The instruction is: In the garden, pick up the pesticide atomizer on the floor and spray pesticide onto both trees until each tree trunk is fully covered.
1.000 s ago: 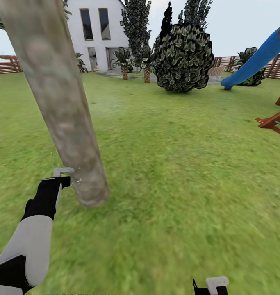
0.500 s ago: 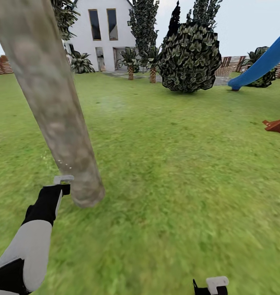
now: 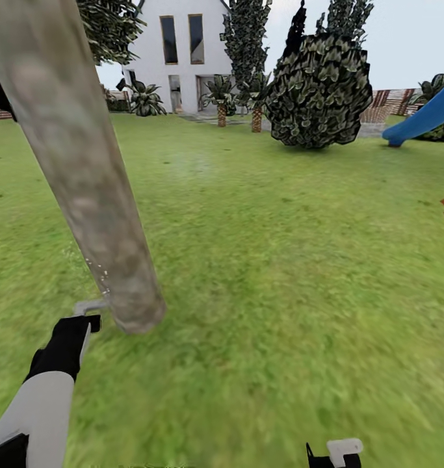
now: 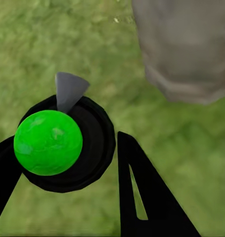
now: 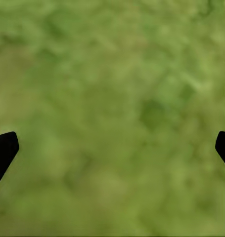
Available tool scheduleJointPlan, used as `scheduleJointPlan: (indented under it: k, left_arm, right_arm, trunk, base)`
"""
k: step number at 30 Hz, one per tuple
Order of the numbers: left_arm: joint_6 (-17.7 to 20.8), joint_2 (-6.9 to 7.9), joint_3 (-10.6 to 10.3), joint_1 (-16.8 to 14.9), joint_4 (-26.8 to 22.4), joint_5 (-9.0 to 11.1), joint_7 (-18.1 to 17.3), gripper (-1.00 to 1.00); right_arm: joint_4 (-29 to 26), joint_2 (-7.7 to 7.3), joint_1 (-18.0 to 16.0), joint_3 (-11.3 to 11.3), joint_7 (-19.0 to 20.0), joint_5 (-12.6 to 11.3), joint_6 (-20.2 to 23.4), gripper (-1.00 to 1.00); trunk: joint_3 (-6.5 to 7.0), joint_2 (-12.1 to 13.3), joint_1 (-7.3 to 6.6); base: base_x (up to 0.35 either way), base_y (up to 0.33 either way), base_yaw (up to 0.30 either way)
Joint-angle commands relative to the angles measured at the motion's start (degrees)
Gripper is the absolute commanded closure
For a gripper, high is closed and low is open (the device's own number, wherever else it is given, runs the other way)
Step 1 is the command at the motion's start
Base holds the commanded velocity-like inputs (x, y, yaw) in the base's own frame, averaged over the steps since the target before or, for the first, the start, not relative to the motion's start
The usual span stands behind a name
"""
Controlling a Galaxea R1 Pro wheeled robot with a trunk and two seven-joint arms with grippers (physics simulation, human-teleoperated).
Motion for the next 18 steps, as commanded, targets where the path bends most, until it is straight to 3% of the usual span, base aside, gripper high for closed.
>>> scheduleJointPlan:
  k: [1,7,18]
  left_arm:
    - [0.3,-0.11,-0.1,0.0,0.0,-0.1,0.1,1.00]
    - [0.4,-0.37,-0.2,0.7,0.5,-0.2,-0.1,1.00]
    - [0.5,-0.35,-0.3,0.8,0.7,-0.4,-0.1,1.00]
  right_arm:
    - [0.1,0.01,0.0,-0.2,-0.2,0.6,-0.2,-1.00]
    - [0.1,0.01,0.0,-0.2,-0.2,0.6,-0.2,-1.00]
    - [0.1,0.01,0.0,-0.2,-0.2,0.6,-0.2,-1.00]
  trunk:
    - [-0.05,0.0,-0.01]
    - [-0.05,0.0,-0.01]
    - [-0.05,0.0,-0.01]
  base:
    - [0.003,-0.004,0.277]
    - [0.022,-0.039,0.252]
    - [0.127,-0.237,0.027]
